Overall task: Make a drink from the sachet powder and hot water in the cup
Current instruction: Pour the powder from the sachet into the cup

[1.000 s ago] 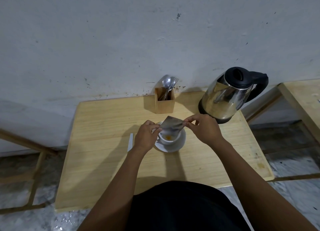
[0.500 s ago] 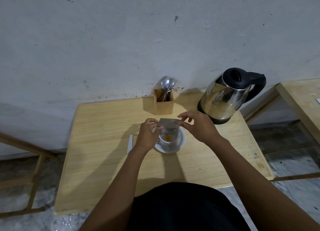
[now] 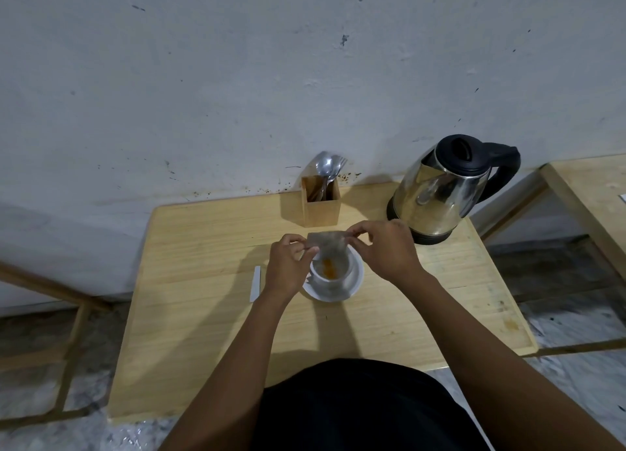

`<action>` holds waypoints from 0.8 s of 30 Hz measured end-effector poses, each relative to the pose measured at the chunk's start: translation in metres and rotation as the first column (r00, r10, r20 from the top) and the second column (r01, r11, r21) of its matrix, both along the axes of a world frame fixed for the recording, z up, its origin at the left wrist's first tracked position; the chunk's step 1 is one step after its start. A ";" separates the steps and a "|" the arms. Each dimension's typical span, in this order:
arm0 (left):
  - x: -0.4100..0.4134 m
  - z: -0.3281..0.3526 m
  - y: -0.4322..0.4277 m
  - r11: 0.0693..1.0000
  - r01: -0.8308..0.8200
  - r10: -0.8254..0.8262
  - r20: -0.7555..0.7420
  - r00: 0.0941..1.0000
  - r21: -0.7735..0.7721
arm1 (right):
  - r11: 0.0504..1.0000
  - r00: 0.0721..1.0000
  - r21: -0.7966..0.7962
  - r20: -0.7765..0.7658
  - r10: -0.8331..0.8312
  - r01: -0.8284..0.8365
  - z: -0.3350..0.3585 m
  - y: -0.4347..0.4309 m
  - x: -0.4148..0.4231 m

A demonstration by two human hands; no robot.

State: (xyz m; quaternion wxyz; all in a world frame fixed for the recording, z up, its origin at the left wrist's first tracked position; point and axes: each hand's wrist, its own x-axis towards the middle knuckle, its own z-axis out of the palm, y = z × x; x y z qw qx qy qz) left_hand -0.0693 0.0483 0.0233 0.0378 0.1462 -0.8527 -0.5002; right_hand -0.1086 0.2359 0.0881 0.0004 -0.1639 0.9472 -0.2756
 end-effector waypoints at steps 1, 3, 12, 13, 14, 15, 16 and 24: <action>0.000 0.001 0.002 0.999 0.022 -0.022 -0.007 1.000 -0.029 | 1.000 0.999 -0.002 -0.009 -0.031 0.031 0.000 0.000 0.001; 0.001 0.003 0.006 0.994 0.047 -0.047 0.004 0.999 -0.099 | 0.999 1.000 -0.024 0.019 -0.024 0.024 0.000 -0.001 0.003; 0.000 0.005 0.006 0.992 0.058 -0.059 -0.005 0.998 -0.111 | 0.987 0.989 -0.082 0.056 -0.134 0.138 -0.001 0.005 0.004; 0.000 0.006 0.007 0.994 0.062 -0.063 -0.013 0.998 -0.086 | 0.981 0.985 -0.112 0.073 -0.154 0.161 0.000 0.006 0.004; 0.001 0.007 0.008 0.996 0.060 -0.061 -0.014 0.998 -0.064 | 0.977 0.982 -0.131 0.106 -0.155 0.168 -0.001 0.006 0.004; 0.002 0.008 0.008 0.997 0.056 -0.057 -0.016 0.998 -0.047 | 0.976 0.980 -0.138 0.131 -0.149 0.167 -0.002 0.007 0.004; 0.003 0.008 0.008 0.998 0.055 -0.056 -0.017 0.998 -0.036 | 0.974 0.977 -0.151 0.158 -0.147 0.171 -0.003 0.009 0.004; 0.008 0.005 0.004 0.990 0.092 -0.092 0.003 0.996 -0.111 | 0.954 0.951 -0.263 0.303 -0.063 0.147 -0.007 0.018 -0.002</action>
